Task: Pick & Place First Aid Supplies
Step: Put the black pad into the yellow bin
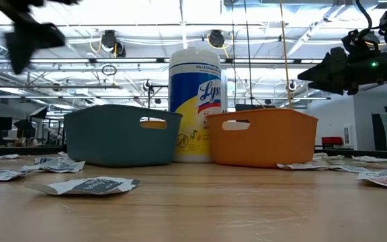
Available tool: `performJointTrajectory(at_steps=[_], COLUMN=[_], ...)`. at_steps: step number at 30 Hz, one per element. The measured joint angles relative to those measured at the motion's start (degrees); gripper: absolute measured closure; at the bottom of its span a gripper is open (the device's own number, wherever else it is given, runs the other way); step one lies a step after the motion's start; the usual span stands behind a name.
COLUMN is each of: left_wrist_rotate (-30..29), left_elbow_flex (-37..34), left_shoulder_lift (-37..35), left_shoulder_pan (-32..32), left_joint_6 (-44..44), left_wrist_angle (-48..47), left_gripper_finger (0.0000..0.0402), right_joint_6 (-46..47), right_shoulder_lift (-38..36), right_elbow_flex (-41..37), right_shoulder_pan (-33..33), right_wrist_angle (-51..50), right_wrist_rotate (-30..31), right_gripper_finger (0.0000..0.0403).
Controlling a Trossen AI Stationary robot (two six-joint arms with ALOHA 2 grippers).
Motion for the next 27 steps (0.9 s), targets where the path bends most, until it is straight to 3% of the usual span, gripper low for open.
performJointTrajectory(at_steps=[12,20,27], left_wrist_rotate=[-2.19,-0.39,1.53], left_elbow_flex=[0.00,0.78,6.90], left_shoulder_lift=[0.27,4.98,13.23], left_shoulder_pan=[-16.98,-19.31,-19.34], left_joint_6=[-17.46,-21.27,-18.97], left_wrist_angle=[5.39,5.97,5.06], left_gripper_finger=[0.0105,0.0105,0.0105], right_joint_6=[0.01,-0.01,-0.01], right_shoulder_lift=[0.01,-0.01,0.01], right_elbow_flex=[-0.01,0.01,0.01], right_shoulder_pan=[0.01,0.01,0.01], right_wrist_angle=[0.00,0.00,0.00], right_wrist_rotate=[0.01,-0.01,0.00], right_gripper_finger=[0.0026,0.0026,0.0026])
